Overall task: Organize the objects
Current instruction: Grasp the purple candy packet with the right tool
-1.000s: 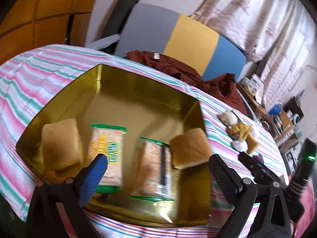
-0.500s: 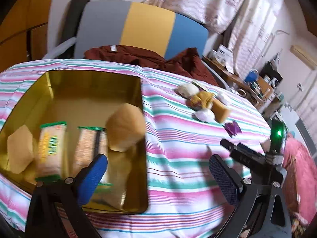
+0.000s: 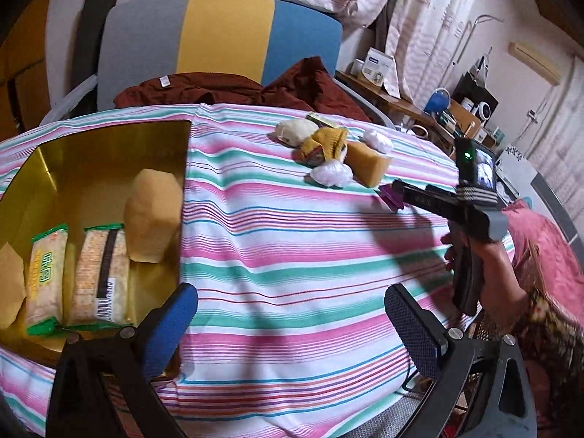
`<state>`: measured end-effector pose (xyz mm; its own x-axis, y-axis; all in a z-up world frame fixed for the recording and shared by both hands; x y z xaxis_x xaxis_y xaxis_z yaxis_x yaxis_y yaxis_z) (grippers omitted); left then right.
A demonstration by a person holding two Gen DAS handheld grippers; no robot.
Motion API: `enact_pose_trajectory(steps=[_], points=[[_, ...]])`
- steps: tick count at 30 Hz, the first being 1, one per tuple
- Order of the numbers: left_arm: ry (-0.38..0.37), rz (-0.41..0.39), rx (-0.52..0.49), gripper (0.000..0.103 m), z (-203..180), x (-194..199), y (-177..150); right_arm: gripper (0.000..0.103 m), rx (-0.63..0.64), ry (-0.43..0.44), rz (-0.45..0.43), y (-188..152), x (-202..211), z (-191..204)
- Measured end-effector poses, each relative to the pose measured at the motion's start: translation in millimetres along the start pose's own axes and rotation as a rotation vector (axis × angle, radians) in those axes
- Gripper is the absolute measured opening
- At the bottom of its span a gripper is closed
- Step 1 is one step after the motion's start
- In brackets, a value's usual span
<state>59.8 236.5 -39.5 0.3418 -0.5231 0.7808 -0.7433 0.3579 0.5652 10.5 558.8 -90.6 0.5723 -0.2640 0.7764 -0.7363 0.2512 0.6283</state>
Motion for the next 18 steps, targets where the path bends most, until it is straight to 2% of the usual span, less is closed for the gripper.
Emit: enact_pose_trajectory(steps=[6,8,10,11,12,18], points=[[0.004,0.025,-0.006,0.103,-4,-7,-2,0.077,-0.009,0.059,0.031,0,-13,2],[0.001,0.035,-0.003,0.103,-4,-10,-2,0.069,-0.005,0.061,0.064,-3,-20,3],[0.003,0.043,-0.001,0.103,-5,-13,-1,0.053,-0.011,0.081,0.083,-5,-26,3],[0.005,0.046,-0.003,0.103,-6,-15,0,0.051,-0.012,0.094,0.075,-5,-25,3],[0.008,0.047,-0.007,0.103,-7,-16,1,0.043,-0.011,0.099,0.07,-6,-24,4],[0.017,0.05,0.003,0.103,-13,-25,18,0.042,-0.021,0.085,0.045,-9,-17,6]])
Point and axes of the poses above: each gripper's, at about its wrist camera, not at the fingertips, and x roughly against the way its jaws point, z to its left, y to its top, the point moved 5 cm from there along -x, roughly the way its jaws point, and after that the axes turned 6 degrees about z, right-handed, at the moved point
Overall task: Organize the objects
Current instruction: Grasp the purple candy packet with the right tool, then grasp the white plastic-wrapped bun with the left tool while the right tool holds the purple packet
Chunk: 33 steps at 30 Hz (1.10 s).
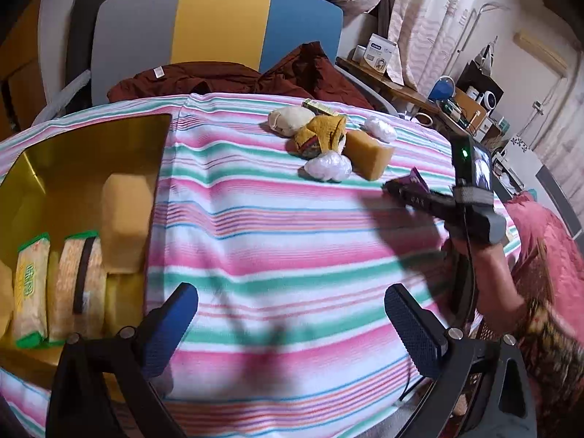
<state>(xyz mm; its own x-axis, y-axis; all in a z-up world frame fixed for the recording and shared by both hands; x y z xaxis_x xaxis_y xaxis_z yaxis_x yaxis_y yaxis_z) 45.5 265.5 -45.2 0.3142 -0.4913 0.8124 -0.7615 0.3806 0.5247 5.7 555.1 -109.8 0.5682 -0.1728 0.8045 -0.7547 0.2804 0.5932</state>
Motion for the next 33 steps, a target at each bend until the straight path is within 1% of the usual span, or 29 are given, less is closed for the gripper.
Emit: enact_pose_trajectory(steps=[2,7,13,17,19,21,22,23,25,27,28,29,30,31,33], points=[[0.007,-0.004,-0.001,0.103,-4,-4,9,0.042,-0.015,0.013,-0.02,-2,5,0],[0.052,0.002,-0.052,0.103,-20,-26,35,0.042,-0.041,0.029,-0.069,-6,14,-1],[0.07,0.037,-0.086,0.103,-35,-70,71,0.042,-0.071,-0.008,-0.113,-7,22,-6],[0.108,0.054,-0.092,0.103,-41,-104,91,0.042,-0.118,-0.035,-0.121,-8,21,-16],[0.11,0.047,-0.095,0.103,-46,-118,101,0.042,-0.137,-0.045,-0.116,-9,18,-20],[0.129,0.036,-0.105,0.102,-49,-131,110,0.042,-0.144,-0.045,-0.11,-9,16,-22],[0.139,0.028,-0.11,0.099,-51,-136,113,0.042,-0.144,-0.048,-0.109,-9,16,-22],[0.156,0.013,-0.113,0.092,-51,-141,117,0.042,-0.142,-0.049,-0.109,-9,16,-22],[0.181,-0.006,-0.113,0.087,-50,-150,123,0.042,-0.135,-0.057,-0.11,-9,15,-21],[0.18,-0.006,-0.121,0.081,-50,-161,125,0.042,-0.128,-0.062,-0.111,-10,15,-19],[0.178,0.003,-0.125,0.073,-49,-166,125,0.042,-0.126,-0.065,-0.113,-10,15,-19],[0.186,0.015,-0.124,0.069,-47,-171,124,0.042,-0.125,-0.066,-0.115,-10,16,-19],[0.198,0.0,-0.127,0.067,-49,-169,124,0.042,-0.125,-0.066,-0.117,-11,16,-19],[0.197,-0.007,-0.133,0.058,-50,-167,124,0.042,-0.127,-0.064,-0.119,-11,16,-19],[0.187,-0.016,-0.142,0.056,-51,-166,122,0.042,-0.129,-0.064,-0.117,-11,16,-20]])
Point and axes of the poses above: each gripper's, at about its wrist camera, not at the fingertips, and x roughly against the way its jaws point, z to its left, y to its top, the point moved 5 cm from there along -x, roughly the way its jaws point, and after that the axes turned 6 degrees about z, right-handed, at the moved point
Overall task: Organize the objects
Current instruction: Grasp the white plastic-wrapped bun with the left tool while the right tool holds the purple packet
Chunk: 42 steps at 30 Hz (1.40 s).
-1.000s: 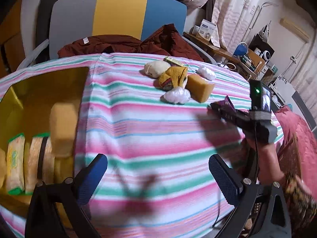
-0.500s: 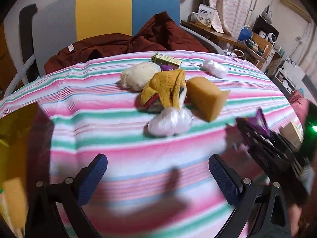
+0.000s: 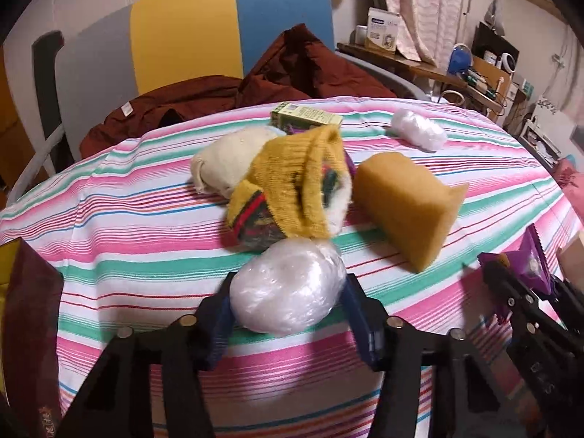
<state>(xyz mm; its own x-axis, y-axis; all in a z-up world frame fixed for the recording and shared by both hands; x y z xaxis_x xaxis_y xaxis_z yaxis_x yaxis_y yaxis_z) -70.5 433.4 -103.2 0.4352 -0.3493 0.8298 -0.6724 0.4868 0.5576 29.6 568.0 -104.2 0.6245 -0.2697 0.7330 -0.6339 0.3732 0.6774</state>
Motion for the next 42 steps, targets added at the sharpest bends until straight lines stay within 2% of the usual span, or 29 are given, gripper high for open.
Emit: enact_pose_trajectory(steps=[8,18,27,33,39,42], points=[[0.003,-0.038,0.03,0.041,12,18,-20,0.042,0.008,-0.012,-0.014,0,3,2],[-0.023,-0.071,0.069,0.04,35,46,-61,0.042,0.045,-0.037,-0.04,1,7,10],[-0.033,-0.071,0.095,0.039,49,63,-82,0.042,0.075,-0.052,-0.057,1,10,15],[-0.084,-0.069,0.099,0.039,49,83,-104,0.042,0.09,-0.062,-0.067,2,12,18],[-0.133,-0.124,0.124,0.039,54,121,-109,0.042,0.115,-0.068,-0.082,1,15,23],[-0.134,-0.159,0.148,0.039,65,138,-107,0.042,0.128,-0.074,-0.084,1,16,26]])
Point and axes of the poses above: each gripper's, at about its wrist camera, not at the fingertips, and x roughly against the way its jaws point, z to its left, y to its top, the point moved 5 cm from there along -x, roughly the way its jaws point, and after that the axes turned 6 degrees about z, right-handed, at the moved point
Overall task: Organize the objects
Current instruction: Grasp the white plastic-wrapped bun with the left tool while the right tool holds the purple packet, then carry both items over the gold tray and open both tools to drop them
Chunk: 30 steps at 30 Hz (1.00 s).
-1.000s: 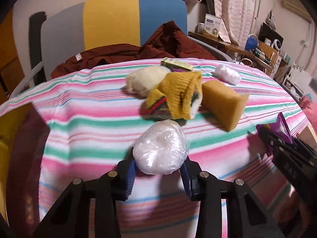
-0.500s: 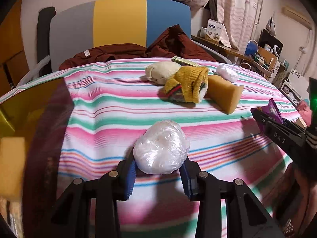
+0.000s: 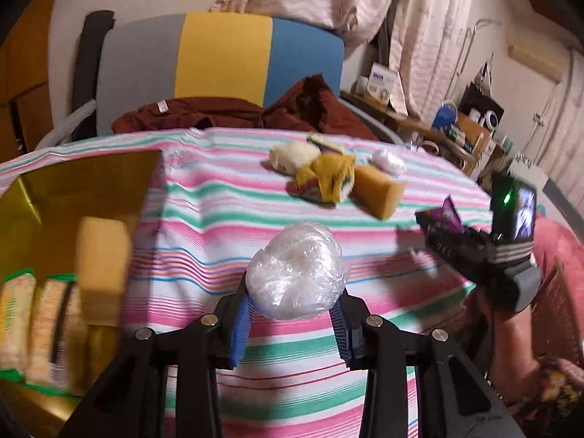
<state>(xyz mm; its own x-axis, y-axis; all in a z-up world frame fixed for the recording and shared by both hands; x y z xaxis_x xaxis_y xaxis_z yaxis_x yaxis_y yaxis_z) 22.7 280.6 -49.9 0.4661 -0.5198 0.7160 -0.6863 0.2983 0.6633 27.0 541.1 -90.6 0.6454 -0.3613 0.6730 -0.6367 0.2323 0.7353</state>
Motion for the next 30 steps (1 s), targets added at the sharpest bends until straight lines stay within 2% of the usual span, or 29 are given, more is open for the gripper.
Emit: enact_pose_trajectory(steps=[5,10,14,17,18,23,30], points=[[0.023,-0.043,0.059,0.039,27,24,8,0.042,0.027,-0.01,-0.025,1,5,5],[0.066,-0.066,0.14,0.039,71,41,13,0.042,0.048,0.007,-0.042,1,12,12],[0.107,-0.066,0.222,0.039,114,49,16,0.042,0.081,0.012,-0.03,0,16,21],[0.13,-0.037,0.268,0.039,144,48,17,0.042,0.087,0.038,-0.017,-1,25,33],[0.134,-0.028,0.284,0.039,154,47,17,0.042,0.076,0.055,-0.015,-2,29,37],[0.161,0.03,0.35,0.039,198,41,16,0.042,0.003,0.249,-0.01,1,63,80],[0.223,0.071,0.427,0.039,252,43,13,0.042,0.114,0.477,-0.022,10,109,172]])
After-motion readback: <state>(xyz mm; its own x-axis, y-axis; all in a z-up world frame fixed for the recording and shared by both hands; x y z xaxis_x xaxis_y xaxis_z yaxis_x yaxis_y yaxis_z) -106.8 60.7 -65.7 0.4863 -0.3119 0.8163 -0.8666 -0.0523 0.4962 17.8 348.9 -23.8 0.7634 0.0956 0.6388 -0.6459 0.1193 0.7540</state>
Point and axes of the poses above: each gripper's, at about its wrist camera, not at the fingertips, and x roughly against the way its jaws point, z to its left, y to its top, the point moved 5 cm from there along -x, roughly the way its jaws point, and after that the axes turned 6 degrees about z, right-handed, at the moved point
